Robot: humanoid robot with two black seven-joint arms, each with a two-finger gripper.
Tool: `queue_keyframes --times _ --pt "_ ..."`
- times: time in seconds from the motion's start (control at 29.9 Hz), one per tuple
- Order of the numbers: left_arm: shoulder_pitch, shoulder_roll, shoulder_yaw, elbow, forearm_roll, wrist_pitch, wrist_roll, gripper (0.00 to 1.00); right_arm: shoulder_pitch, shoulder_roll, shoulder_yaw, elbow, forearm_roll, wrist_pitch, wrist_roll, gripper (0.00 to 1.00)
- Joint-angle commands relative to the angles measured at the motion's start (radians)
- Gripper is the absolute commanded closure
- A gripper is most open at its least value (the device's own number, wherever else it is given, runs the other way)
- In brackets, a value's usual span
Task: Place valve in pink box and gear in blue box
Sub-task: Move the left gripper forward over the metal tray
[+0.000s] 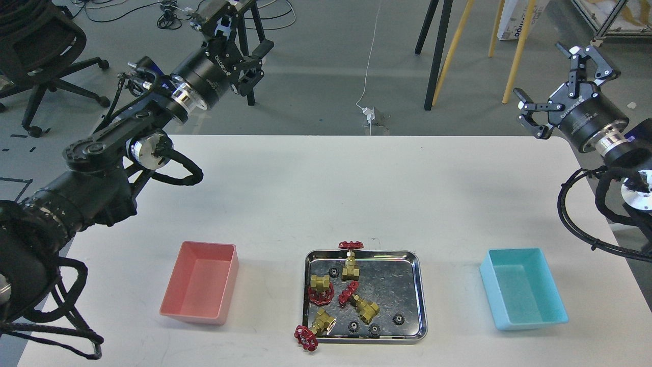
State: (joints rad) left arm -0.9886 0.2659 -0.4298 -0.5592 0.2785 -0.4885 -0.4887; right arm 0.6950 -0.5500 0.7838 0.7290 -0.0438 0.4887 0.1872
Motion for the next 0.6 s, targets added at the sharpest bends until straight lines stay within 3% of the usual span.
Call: queue_keyframes --times 0.0,0.17,0.33,0.44,0.57 --pt "0.030 0.001 -0.026 -0.004 -0.002 0.000 0.000 0.14 -0.003 0.051 -0.011 -0.019 -0.002 0.000 0.000 0.01" --pt "0.033 0.027 -0.033 -0.001 -0.007 0.000 0.000 0.14 0.020 0.059 0.020 -0.019 0.010 0.000 0.000 0.01" --pt "0.042 0.021 -0.052 0.001 -0.039 0.000 0.000 0.14 0.093 0.042 0.181 -0.031 0.050 0.000 -0.006 0.01" --pt "0.044 0.032 -0.058 -0.096 -0.033 0.000 0.000 0.14 0.211 0.027 0.160 -0.072 0.048 0.000 -0.011 0.01" --pt "0.036 0.071 -0.053 -0.278 0.032 0.000 0.000 0.14 0.380 -0.019 -0.007 -0.149 0.042 0.000 -0.028 0.01"
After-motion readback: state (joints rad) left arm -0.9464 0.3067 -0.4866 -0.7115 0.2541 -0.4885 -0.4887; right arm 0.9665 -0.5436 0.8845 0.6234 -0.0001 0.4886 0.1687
